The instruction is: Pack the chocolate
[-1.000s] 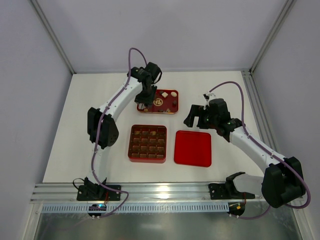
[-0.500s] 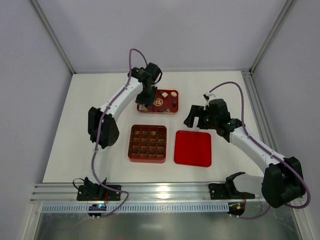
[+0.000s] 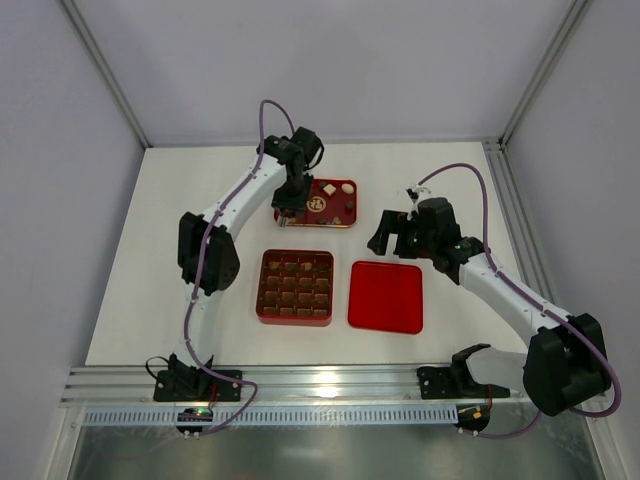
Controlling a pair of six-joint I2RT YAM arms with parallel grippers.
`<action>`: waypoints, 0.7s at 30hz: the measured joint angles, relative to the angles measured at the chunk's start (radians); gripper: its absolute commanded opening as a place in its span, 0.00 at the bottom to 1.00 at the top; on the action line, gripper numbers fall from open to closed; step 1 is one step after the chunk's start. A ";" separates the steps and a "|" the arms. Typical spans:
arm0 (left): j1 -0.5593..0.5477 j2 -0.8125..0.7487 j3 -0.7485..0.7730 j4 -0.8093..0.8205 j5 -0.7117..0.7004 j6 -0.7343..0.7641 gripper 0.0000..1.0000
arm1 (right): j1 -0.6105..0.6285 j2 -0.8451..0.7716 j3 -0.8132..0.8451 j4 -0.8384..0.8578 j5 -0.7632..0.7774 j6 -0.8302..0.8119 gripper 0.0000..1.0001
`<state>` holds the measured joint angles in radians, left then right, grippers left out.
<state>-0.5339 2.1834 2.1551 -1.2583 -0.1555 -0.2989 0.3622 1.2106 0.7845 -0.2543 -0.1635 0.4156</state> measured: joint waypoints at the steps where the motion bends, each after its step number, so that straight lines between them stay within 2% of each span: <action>1: 0.000 0.000 0.000 0.000 0.000 0.000 0.37 | 0.000 0.000 0.000 0.000 0.000 0.000 1.00; 21: 0.000 0.000 0.000 -0.019 0.000 -0.003 0.37 | 0.000 0.000 0.000 0.000 0.000 0.000 1.00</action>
<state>-0.5339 2.1834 2.1555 -1.2770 -0.1555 -0.3023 0.3622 1.2106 0.7845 -0.2546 -0.1635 0.4156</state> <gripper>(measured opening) 0.380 0.996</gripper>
